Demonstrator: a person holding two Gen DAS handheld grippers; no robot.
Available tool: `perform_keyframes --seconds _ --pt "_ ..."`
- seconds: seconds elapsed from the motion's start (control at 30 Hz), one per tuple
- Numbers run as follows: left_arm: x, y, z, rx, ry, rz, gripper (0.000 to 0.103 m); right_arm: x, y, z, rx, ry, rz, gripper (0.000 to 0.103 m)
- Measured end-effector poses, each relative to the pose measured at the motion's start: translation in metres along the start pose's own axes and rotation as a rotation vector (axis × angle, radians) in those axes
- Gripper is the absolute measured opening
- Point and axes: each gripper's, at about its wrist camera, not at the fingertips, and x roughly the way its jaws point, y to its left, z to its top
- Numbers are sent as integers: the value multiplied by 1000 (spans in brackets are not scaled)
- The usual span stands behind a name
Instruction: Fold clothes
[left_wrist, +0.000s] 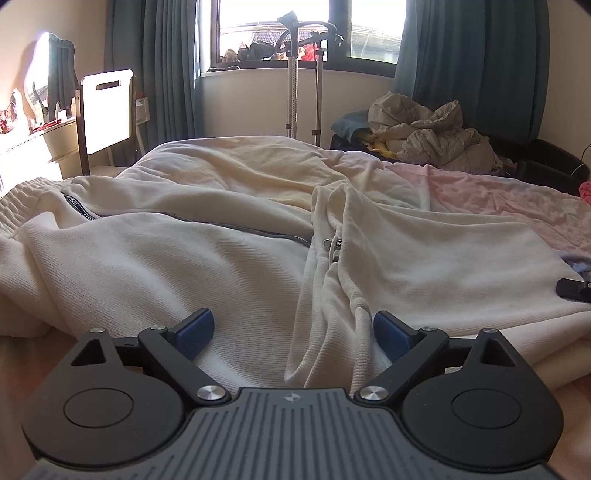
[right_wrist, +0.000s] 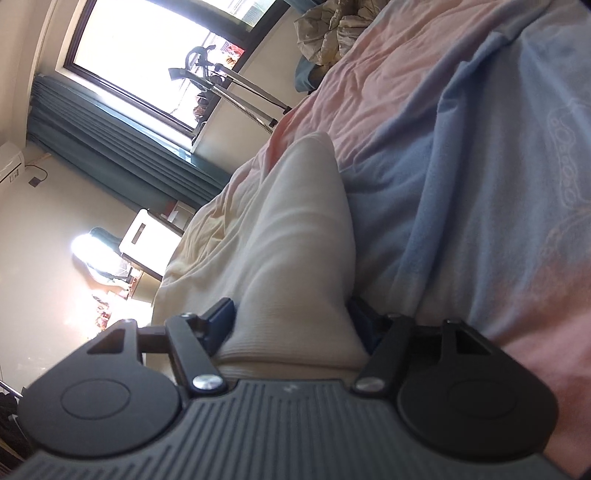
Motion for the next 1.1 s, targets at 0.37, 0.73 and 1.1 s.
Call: perform_keyframes --seconds 0.37,0.73,1.1 --pt "-3 -6 -2 -15 -8 -3 95 1 -4 -2 42 -29 19 66" --pt "-41 -26 -2 42 -112 -22 95 -29 35 5 -91 -208 -73 31" --pt "-19 -85 22 55 -83 36 95 -119 55 34 -128 -383 -132 30"
